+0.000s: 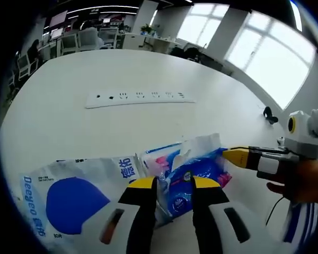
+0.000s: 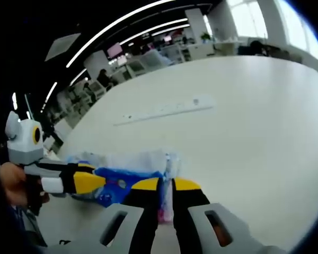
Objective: Arrange the tabletop items into an orderly group along one side of the table until the central work area is clear of visible clutter.
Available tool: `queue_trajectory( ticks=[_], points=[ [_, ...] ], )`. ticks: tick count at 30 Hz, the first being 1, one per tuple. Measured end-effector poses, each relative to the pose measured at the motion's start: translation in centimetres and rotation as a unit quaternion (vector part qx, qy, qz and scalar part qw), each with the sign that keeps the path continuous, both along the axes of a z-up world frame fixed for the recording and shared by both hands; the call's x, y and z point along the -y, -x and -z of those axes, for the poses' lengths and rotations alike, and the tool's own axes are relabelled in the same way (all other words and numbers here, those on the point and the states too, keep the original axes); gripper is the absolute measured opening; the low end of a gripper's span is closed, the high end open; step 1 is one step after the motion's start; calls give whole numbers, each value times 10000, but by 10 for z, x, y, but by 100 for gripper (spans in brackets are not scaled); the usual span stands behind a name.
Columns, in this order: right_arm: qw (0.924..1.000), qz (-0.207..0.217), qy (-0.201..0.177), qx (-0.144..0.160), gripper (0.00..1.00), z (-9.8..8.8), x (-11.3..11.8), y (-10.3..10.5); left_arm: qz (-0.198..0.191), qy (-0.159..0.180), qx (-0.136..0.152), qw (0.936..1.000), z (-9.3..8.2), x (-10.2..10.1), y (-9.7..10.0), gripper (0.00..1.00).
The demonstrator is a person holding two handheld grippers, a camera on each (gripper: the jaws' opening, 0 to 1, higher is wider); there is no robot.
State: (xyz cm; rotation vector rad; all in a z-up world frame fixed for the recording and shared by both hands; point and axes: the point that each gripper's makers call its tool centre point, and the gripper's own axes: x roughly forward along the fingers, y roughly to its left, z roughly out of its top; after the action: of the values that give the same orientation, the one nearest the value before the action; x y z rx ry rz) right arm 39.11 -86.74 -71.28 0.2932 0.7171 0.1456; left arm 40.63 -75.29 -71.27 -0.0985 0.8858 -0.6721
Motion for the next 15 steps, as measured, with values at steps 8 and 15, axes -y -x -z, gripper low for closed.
queue_trajectory(
  ticks=[8,15],
  points=[
    [10000,23,31,41,8,-6,0,1,-7,-10,-43,10000,-3,-1,4,28],
    [9998,-51,175,-14,17,-10,1,8,77,31,182,9998,-14,-4,3,33]
  ],
)
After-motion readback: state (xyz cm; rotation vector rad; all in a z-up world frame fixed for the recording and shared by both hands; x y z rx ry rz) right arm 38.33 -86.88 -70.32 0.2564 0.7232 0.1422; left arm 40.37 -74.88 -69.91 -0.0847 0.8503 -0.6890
